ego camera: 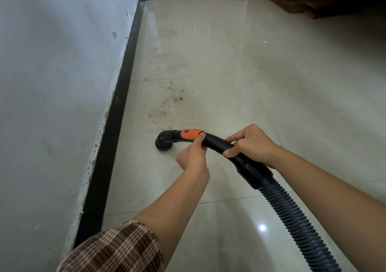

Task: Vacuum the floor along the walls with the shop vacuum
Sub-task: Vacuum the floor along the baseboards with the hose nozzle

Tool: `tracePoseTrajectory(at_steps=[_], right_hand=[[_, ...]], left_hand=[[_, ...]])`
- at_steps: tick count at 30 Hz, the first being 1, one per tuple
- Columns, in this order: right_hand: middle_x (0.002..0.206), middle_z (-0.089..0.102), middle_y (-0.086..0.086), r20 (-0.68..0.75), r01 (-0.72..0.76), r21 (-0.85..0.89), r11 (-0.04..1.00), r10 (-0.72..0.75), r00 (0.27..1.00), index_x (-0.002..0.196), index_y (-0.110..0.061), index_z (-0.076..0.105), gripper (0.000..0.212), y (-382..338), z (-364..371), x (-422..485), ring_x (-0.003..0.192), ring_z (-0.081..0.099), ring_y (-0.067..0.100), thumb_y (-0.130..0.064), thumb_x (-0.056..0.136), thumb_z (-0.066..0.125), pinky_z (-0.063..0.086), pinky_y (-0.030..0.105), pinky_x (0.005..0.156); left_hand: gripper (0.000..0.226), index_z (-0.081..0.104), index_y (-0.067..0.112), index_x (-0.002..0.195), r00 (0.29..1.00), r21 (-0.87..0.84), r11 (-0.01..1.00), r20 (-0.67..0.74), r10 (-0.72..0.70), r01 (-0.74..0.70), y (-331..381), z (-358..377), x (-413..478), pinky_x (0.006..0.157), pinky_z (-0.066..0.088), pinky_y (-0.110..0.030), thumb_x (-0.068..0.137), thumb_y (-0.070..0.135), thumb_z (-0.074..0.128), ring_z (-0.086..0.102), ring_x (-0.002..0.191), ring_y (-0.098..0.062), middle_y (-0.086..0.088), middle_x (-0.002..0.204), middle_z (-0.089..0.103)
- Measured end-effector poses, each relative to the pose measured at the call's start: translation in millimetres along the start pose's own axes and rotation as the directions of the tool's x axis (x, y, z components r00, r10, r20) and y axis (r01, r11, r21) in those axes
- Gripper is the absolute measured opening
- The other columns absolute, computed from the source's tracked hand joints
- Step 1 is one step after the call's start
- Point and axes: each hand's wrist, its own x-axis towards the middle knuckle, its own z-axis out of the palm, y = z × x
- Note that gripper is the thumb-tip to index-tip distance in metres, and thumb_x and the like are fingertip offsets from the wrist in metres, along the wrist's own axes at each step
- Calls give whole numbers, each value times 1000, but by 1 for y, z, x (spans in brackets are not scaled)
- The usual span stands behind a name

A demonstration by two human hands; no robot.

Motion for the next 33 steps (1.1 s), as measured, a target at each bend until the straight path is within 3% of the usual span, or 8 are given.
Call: tracePoseTrajectory(at_steps=[4, 10, 15, 25, 30, 33], right_hand=[[75, 73, 18, -16, -7, 14, 1000, 7, 1000, 78, -16, 80, 19, 5, -8, -3, 51, 63, 22, 0, 69, 77, 59, 34, 60], [78, 75, 15, 17, -24, -4, 1000, 24, 1000, 88, -15, 79, 23, 11, -18, -8, 56, 67, 23, 0, 70, 78, 60, 31, 61], [79, 76, 15, 17, -34, -12, 999, 34, 999, 88, -16, 79, 24, 12, -24, -11, 61, 69, 26, -1, 70, 79, 61, 32, 62], [76, 74, 16, -105, -18, 46, 999, 23, 994, 70, -21, 78, 20, 16, -27, -7, 56, 65, 23, -1, 68, 80, 59, 38, 69], [61, 69, 8, -129, -46, 65, 997, 54, 990, 82, -16, 81, 19, 22, -34, -6, 49, 62, 21, -3, 69, 79, 56, 31, 59], [64, 70, 15, -140, -65, 111, 992, 80, 987, 81, -15, 80, 19, 26, -39, -10, 48, 62, 27, 0, 70, 77, 54, 31, 54]], left_hand=[[18, 64, 9, 75, 1000, -1, 1000, 30, -11, 11, -5, 6, -5, 75, 49, -25, 73, 10, 83, 71, 62, -7, 6, 56, 70], [19, 65, 11, 76, 999, 39, 999, 35, -32, 31, -14, 6, -9, 65, 47, -22, 73, 12, 83, 71, 64, -8, 7, 55, 69], [20, 65, 11, 79, 997, 50, 997, 38, -66, 64, -16, 7, -12, 77, 46, -27, 72, 13, 84, 70, 63, -7, 7, 54, 69], [18, 65, 8, 78, 991, 78, 997, 129, -22, 12, -18, 26, -4, 73, 49, -24, 74, 11, 82, 71, 60, -7, 4, 60, 71], [16, 67, 9, 83, 979, 89, 995, 191, -68, 51, -22, 34, -3, 76, 52, -23, 76, 11, 81, 73, 68, -9, 2, 69, 74], [16, 67, 8, 84, 969, 95, 991, 224, -109, 90, -26, 41, -3, 84, 54, -25, 76, 9, 81, 73, 72, -11, -3, 77, 75]])
